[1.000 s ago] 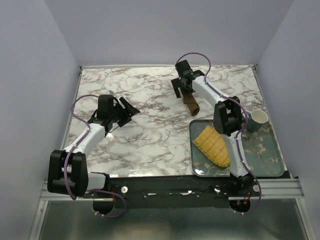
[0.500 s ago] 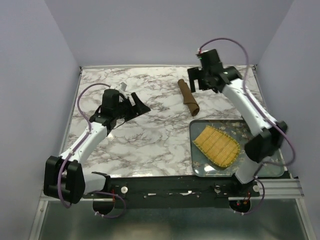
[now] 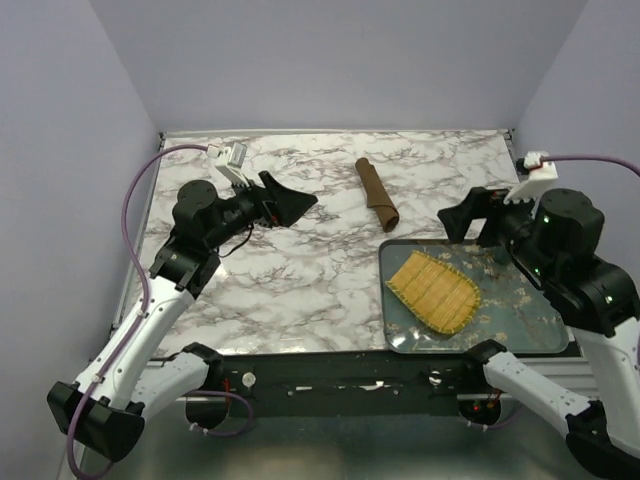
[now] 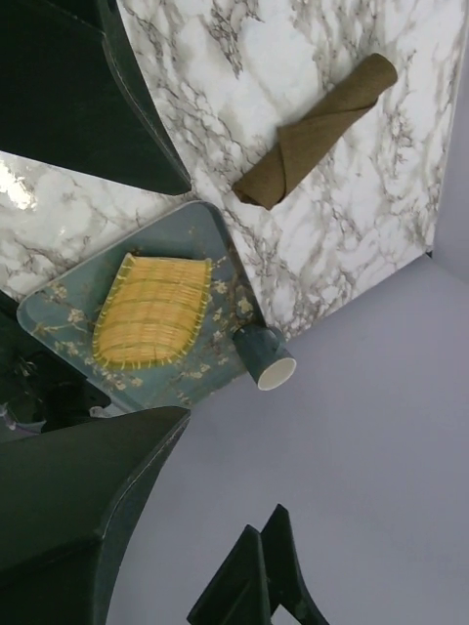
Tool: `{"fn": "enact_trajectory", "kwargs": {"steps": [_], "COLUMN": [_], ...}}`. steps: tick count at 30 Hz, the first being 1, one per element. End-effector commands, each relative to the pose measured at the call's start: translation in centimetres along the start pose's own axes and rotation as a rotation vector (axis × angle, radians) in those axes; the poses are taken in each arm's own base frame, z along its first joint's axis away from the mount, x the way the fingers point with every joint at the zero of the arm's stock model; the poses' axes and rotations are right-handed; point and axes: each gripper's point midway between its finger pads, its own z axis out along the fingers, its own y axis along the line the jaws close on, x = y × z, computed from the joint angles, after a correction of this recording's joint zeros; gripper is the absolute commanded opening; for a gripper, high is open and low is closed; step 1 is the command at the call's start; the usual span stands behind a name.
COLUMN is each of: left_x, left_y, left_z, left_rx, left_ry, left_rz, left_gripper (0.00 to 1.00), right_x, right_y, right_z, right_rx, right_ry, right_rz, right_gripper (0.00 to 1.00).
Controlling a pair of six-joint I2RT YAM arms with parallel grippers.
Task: Fold the napkin, place the utensils inside, and roll it up
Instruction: Roll the napkin with the utensil
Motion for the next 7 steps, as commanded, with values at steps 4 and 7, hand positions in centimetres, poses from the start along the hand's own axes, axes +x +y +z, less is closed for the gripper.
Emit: {"fn": "enact_trajectory", "kwargs": {"steps": [4,7], "left_x": [-5.0,-5.6], "left_y": [-4.9,-5.2], "left_z": [-1.8,-2.4], "left_rx": [0.094,0.089], "left_ry": [-0.148,-0.171], "left_rz": [0.045,0.056], "left_gripper": [0.99,0.99], "right_x": [-2.7,-3.4], "right_y": [1.4,1.6], "right_z": [-4.5,-4.9], "right_rx": [-0.117,-0.127], "right_ry": [-0.198,-0.215], "right_rz": [0.066,0.06], "right_gripper": [1.0,1.0]}}
